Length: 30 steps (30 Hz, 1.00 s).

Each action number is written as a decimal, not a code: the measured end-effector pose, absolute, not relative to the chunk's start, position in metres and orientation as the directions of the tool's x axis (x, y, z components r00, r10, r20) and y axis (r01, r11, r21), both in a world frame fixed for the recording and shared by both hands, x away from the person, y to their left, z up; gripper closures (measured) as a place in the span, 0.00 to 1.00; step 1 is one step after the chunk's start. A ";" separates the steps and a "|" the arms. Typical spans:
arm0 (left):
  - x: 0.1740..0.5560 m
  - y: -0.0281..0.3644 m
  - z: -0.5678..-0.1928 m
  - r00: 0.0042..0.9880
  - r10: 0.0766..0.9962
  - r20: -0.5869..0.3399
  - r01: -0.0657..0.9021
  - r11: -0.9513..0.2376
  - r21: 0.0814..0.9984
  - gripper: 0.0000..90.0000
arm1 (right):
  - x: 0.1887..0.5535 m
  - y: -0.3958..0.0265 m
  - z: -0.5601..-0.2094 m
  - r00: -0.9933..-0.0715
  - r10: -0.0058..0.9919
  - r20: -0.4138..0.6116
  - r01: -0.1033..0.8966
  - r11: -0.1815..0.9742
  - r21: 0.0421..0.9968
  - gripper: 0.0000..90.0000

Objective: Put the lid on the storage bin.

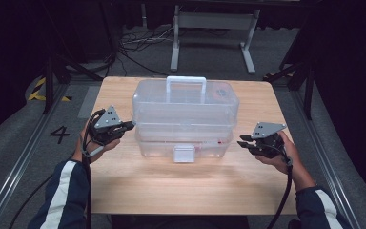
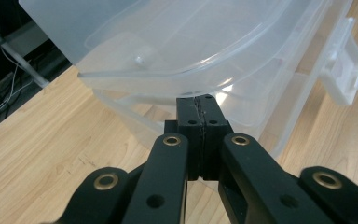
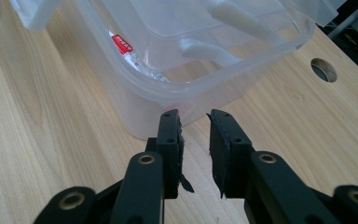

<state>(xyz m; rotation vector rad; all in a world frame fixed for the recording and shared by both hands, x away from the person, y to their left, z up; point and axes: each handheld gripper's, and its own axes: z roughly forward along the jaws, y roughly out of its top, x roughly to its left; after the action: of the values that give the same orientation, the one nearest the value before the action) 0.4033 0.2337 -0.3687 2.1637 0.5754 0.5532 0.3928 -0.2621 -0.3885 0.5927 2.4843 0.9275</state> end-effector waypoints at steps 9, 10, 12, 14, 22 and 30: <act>0.401 0.235 -0.378 0.795 0.574 0.196 0.235 -0.590 0.773 1.00 | 0.392 -0.261 -0.391 -0.824 0.516 -0.233 0.239 0.691 0.683 0.83; 0.400 0.235 -0.379 0.795 0.574 0.197 0.239 -0.594 0.769 1.00 | 0.392 -0.261 -0.391 -0.824 0.516 -0.234 0.238 0.690 0.683 0.83; 0.399 0.234 -0.381 0.791 0.576 0.207 0.242 -0.605 0.758 1.00 | 0.391 -0.261 -0.392 -0.824 0.515 -0.235 0.236 0.690 0.684 0.83; 0.398 0.232 -0.383 0.792 0.573 0.211 0.248 -0.618 0.746 1.00 | 0.390 -0.261 -0.392 -0.825 0.515 -0.233 0.236 0.689 0.685 0.83; 0.398 0.229 -0.392 0.798 0.561 0.218 0.260 -0.649 0.715 1.00 | 0.389 -0.262 -0.394 -0.827 0.513 -0.231 0.239 0.692 0.682 0.83; 0.398 0.230 -0.400 0.791 0.570 0.221 0.279 -0.658 0.700 1.00 | 0.389 -0.262 -0.396 -0.829 0.512 -0.227 0.242 0.693 0.679 0.83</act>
<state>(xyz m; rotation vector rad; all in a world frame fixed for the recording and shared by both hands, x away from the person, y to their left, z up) 0.3981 0.2301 -0.3998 2.3053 0.6257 0.5647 0.3891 -0.2619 -0.3962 0.5864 2.5026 0.9229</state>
